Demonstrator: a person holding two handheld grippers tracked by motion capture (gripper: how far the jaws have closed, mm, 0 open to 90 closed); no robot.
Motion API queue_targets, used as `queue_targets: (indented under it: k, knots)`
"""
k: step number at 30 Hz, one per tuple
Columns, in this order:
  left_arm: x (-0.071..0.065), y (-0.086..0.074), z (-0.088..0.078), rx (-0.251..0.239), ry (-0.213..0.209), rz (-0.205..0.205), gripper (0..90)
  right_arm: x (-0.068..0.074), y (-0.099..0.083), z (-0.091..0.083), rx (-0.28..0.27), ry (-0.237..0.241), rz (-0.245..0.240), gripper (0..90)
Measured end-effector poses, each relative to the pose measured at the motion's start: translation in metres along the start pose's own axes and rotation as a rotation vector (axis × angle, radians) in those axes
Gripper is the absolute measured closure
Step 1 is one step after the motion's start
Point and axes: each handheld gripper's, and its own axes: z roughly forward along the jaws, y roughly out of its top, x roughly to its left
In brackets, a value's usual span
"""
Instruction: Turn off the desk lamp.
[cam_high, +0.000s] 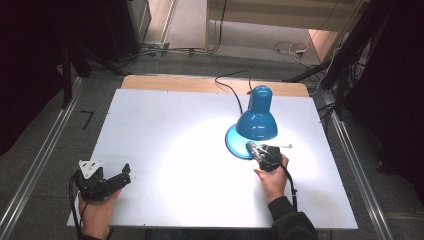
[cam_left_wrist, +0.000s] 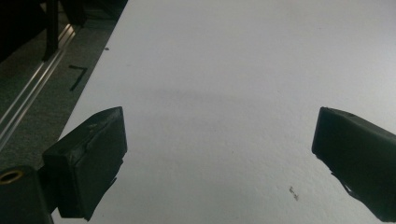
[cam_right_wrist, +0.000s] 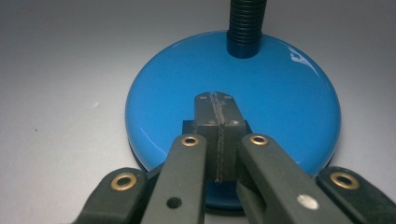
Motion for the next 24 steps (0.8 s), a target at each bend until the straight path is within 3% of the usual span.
queue_targets:
  k: [24]
  knots:
    - [-0.0019, 0.0000, 0.0003, 0.001, -0.001, 0.004, 3.9, 0.0006, 0.0009, 0.0017, -0.004, 0.000, -0.020, 88.1]
